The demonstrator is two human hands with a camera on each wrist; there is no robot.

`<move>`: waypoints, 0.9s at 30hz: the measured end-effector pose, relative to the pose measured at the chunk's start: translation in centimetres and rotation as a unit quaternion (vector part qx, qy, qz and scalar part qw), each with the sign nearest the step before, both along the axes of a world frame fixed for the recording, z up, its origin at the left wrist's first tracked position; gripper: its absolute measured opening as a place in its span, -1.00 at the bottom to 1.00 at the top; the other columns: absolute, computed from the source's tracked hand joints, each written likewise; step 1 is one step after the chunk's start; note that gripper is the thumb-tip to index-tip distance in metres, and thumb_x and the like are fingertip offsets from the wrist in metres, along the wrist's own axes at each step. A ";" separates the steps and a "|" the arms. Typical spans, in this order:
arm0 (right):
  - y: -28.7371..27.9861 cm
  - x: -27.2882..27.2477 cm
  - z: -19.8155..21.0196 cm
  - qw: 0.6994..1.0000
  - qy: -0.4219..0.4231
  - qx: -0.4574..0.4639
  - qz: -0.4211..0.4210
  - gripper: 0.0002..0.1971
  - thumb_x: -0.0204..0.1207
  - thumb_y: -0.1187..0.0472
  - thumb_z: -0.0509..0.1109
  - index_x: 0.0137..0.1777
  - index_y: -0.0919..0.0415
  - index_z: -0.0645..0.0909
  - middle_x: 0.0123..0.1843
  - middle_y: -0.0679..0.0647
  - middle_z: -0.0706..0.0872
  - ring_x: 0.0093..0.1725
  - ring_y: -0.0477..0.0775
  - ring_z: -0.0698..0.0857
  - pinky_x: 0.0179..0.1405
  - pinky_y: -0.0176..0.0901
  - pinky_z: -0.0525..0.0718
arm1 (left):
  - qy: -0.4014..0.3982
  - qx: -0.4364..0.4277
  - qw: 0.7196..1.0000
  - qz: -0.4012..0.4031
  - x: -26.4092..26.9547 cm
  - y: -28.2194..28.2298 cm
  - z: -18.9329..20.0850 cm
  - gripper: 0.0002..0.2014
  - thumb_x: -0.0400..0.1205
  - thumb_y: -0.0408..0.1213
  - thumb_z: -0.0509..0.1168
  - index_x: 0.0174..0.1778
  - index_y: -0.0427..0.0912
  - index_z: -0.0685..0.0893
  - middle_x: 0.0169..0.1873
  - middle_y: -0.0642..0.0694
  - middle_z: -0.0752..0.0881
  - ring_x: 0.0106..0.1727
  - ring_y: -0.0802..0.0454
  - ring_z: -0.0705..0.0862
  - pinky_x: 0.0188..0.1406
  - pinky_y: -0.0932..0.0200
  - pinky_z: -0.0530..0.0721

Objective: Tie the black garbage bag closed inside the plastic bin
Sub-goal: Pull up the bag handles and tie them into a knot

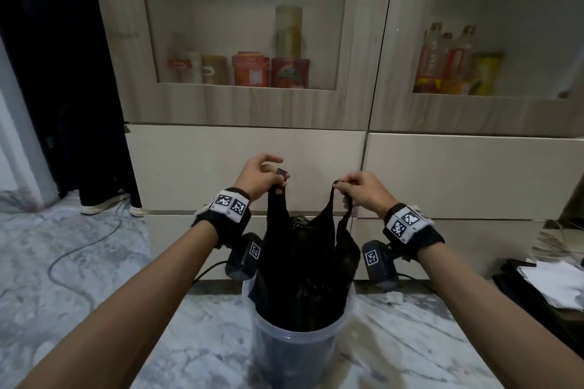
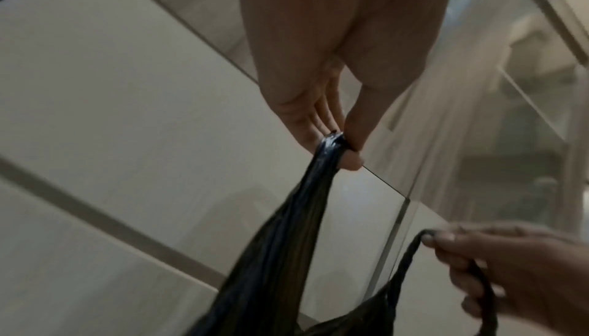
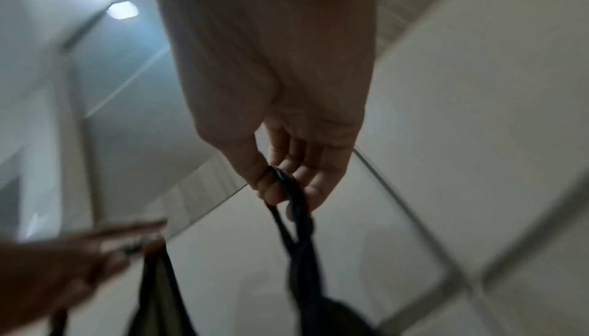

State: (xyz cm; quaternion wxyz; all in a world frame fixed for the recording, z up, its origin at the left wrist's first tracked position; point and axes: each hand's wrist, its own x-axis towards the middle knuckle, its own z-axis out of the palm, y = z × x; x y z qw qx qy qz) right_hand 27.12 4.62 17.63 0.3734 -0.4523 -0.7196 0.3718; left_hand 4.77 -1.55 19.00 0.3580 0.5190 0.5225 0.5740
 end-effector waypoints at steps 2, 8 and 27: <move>0.8 -0.1 0.3 0.979 -0.153 0.127 -0.032 -0.88 0.55 0.21 0.34 -0.17 0.19 0.67 -0.30 0.13 0.72 -0.32 0.14 0.73 -0.22 -0.02 0.75 | 0.157 0.002 0.988 0.001 0.6 0.6 0.7 -0.66 0.48 -0.58 0.33 0.16 -0.29 0.60 -0.28 -0.17 0.66 -0.47 0.06 0.67 -0.47 0.18 0.72; 1.0 -1.1 1.1 0.895 -0.311 0.316 -0.049 -0.80 0.57 0.16 0.26 0.03 0.16 0.70 0.01 0.13 0.80 0.03 0.21 0.72 0.00 0.04 0.67 | 0.540 0.050 0.835 0.093 0.6 1.1 2.7 -0.69 0.50 -0.50 0.24 0.10 -0.15 0.67 0.03 -0.14 0.76 0.06 -0.13 0.70 0.05 0.06 0.66; -0.5 -1.3 0.7 0.990 0.045 -0.090 0.094 -0.82 0.58 0.18 0.36 -0.04 0.30 0.69 -0.21 0.09 0.73 -0.29 -0.04 0.74 -0.33 -0.31 0.71 | 0.035 -0.099 0.994 -0.033 -0.9 -0.2 -0.3 -0.88 0.59 -0.27 0.28 -0.20 -0.21 0.65 -0.18 -0.19 0.67 -0.26 0.04 0.68 -0.15 0.13 0.77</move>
